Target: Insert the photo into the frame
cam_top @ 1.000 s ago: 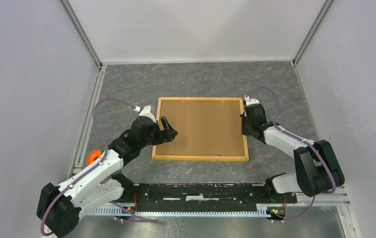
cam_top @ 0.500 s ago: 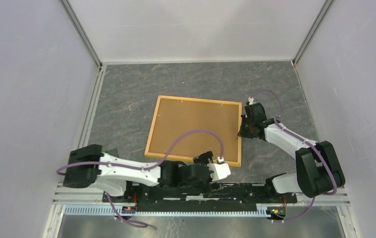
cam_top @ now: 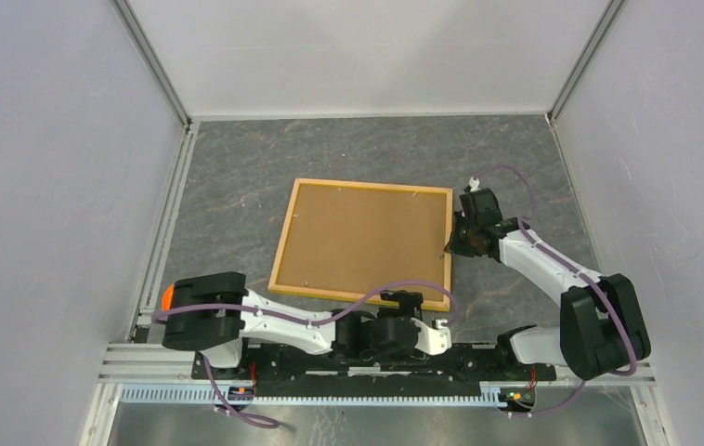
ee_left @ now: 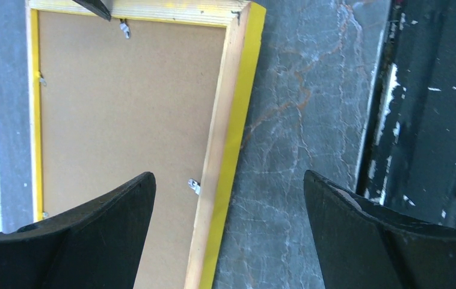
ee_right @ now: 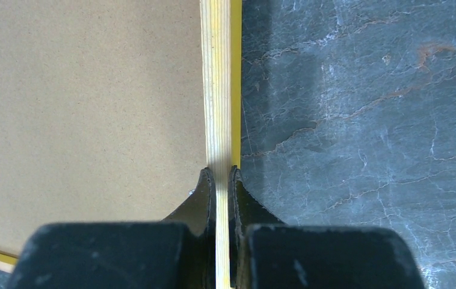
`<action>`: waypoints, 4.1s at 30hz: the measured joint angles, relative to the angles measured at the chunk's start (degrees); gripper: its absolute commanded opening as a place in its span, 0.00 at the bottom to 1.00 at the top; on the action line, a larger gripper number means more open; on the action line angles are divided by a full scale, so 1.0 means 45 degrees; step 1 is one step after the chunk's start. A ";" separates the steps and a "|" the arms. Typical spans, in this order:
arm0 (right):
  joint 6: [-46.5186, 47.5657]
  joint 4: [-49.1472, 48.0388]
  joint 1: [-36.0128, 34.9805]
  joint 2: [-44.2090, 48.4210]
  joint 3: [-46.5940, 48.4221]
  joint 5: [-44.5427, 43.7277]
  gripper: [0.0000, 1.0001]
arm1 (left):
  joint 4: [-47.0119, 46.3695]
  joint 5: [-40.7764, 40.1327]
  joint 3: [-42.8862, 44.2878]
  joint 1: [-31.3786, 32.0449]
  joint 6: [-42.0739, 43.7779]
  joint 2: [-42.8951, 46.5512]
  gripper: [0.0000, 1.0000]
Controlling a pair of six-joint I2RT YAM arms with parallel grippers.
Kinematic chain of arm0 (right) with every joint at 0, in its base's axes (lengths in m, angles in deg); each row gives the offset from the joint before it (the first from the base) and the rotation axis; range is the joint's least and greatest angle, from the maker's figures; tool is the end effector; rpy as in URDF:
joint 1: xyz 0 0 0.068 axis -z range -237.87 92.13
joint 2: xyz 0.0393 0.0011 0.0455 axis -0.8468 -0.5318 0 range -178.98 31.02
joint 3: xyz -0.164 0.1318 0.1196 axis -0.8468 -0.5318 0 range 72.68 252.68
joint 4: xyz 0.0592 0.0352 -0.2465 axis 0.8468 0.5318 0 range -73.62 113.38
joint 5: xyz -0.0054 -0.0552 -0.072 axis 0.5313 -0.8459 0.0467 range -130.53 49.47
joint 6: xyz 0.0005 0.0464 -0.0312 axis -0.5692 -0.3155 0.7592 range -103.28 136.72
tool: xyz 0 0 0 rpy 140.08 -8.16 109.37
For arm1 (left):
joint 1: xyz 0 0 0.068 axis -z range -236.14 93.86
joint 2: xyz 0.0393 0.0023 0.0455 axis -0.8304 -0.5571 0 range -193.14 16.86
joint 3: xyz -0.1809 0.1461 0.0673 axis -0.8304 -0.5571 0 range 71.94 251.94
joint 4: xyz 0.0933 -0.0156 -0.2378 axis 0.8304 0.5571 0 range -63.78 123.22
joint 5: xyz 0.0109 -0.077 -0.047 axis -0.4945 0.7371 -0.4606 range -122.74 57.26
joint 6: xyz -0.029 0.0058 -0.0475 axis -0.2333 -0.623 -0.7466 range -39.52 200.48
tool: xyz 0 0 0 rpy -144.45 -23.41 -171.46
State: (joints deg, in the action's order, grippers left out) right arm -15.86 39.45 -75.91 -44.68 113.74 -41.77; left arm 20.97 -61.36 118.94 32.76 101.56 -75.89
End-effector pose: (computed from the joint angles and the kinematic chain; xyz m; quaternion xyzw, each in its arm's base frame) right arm 0.2414 0.0778 0.1567 0.1245 0.9524 0.1095 0.2558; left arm 0.0247 -0.3225 0.1458 0.6613 0.5896 -0.0401 0.4619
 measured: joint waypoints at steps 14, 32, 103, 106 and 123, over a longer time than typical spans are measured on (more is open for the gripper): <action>-0.0806 0.0345 0.0015 0.0845 0.0554 0.0146 0.00 | -0.2871 -0.2317 0.0874 0.0049 0.4051 -0.3235 0.60; 0.1831 0.0257 0.0189 -0.0287 0.1865 0.1059 0.59 | -0.1991 -0.0325 -0.0491 -0.0505 0.1258 0.2875 0.99; 0.2841 0.2259 -0.1205 0.8918 0.4551 -0.3361 0.98 | 0.2006 -0.5547 0.2186 0.0034 0.2628 0.2856 0.02; 0.3259 0.1953 -0.1205 0.9942 0.5255 -0.4371 0.98 | 0.3211 -0.4269 0.2735 -0.0180 0.1734 0.4716 0.02; 0.4119 0.2225 -0.1180 1.0875 0.4352 -0.5799 0.98 | 0.3031 0.3925 0.4284 -0.6266 -0.6615 0.7703 0.02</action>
State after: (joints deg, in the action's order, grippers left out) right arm 2.67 49.46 -81.22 4.25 133.32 -67.86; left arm 34.61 -43.70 138.22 4.56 71.79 -41.22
